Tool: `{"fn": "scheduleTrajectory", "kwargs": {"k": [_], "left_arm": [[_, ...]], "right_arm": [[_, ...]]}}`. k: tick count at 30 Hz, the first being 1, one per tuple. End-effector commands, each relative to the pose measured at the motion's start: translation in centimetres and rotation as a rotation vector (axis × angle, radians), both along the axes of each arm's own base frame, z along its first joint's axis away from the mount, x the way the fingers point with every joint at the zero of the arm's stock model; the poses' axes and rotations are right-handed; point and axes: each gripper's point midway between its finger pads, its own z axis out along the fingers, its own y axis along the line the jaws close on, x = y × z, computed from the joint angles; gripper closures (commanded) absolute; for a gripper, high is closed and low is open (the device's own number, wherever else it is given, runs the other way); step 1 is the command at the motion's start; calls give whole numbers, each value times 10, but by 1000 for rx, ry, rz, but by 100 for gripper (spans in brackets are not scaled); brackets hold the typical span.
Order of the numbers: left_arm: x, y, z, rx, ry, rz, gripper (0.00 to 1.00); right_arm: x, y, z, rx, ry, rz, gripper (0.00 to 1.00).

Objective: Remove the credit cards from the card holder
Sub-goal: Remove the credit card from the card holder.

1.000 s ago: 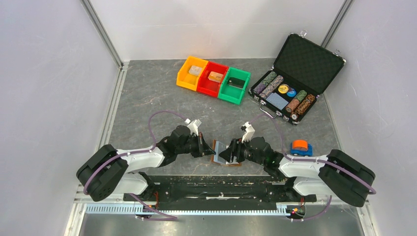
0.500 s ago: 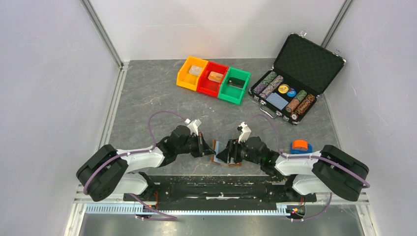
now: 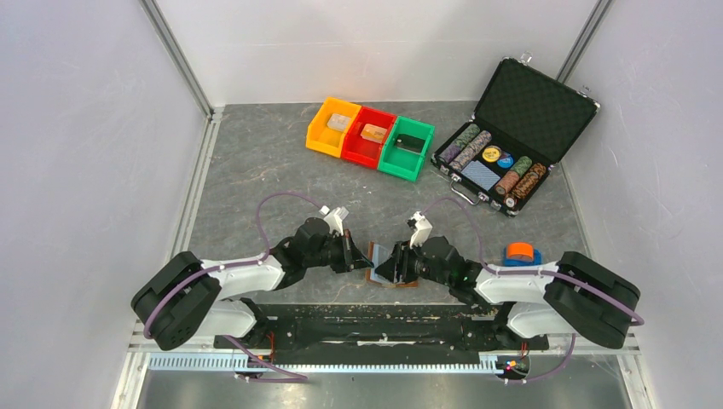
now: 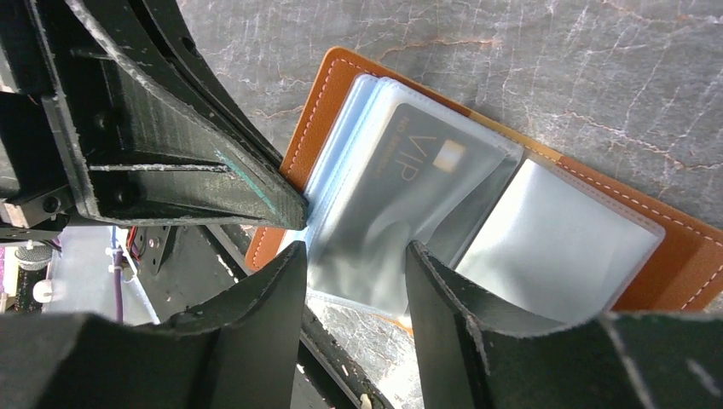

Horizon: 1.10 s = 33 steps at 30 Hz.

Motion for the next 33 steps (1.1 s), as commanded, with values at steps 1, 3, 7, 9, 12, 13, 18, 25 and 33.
{"fn": "scheduleTrajectory", "kwargs": {"k": [1,3,7,9,12,13,18,25,33], "left_arm": [[2,-5,16,-56,-27,8,98],[2,-5,15,-55,-25,10,98],[2,-4,15,-53,-26,11,98],[2,-4,14,-53,-25,12,98],[2,-4,14,-51,-23,14,98],[2,-4,14,-51,-23,13,98],[2,-4,14,-52,-25,15,98],[2,-4,14,-51,-24,15,98],[2,-3,14,-51,-23,14,98]], "right_arm": [[10,-1,13,-8,-55,-27,54],[9,-1,14,-4,-57,-27,57],[9,-1,18,3,-64,-26,54],[9,-2,18,2,-65,-25,52],[9,-2,19,6,-67,-25,51],[8,-3,19,6,-67,-26,50],[12,-5,20,1,-78,-48,48],[12,-5,22,7,-81,-45,62],[13,-6,21,0,-81,-51,55]]}}
